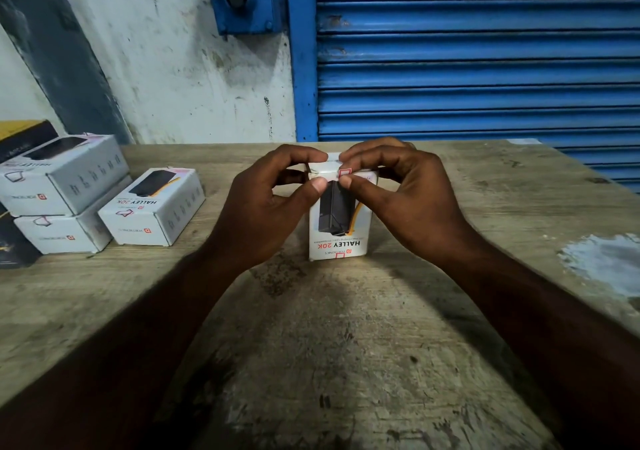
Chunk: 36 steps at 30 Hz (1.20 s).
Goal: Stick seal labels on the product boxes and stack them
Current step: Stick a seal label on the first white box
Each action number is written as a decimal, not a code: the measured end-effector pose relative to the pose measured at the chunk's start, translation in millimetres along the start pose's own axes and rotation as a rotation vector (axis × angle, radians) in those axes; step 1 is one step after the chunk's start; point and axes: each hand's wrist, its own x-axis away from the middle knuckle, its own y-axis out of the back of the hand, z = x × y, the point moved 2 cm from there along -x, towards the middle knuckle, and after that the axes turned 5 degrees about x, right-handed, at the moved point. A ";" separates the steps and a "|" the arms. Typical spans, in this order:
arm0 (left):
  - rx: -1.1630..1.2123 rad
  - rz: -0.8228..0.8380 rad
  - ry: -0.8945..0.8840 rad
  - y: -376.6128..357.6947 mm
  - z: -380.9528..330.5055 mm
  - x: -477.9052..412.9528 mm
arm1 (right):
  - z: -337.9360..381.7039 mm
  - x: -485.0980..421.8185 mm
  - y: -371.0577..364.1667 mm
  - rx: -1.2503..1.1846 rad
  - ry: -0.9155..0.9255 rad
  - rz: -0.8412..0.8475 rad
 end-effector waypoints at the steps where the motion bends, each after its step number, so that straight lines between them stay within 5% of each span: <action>1: 0.000 0.001 0.000 -0.1 0.0 0.1 | -0.2 0.5 -0.6 0.003 0.004 -0.010; 36: 0.019 0.004 0.009 -0.7 -4.0 1.6 | -3.0 6.8 -9.8 -0.064 -0.077 -0.107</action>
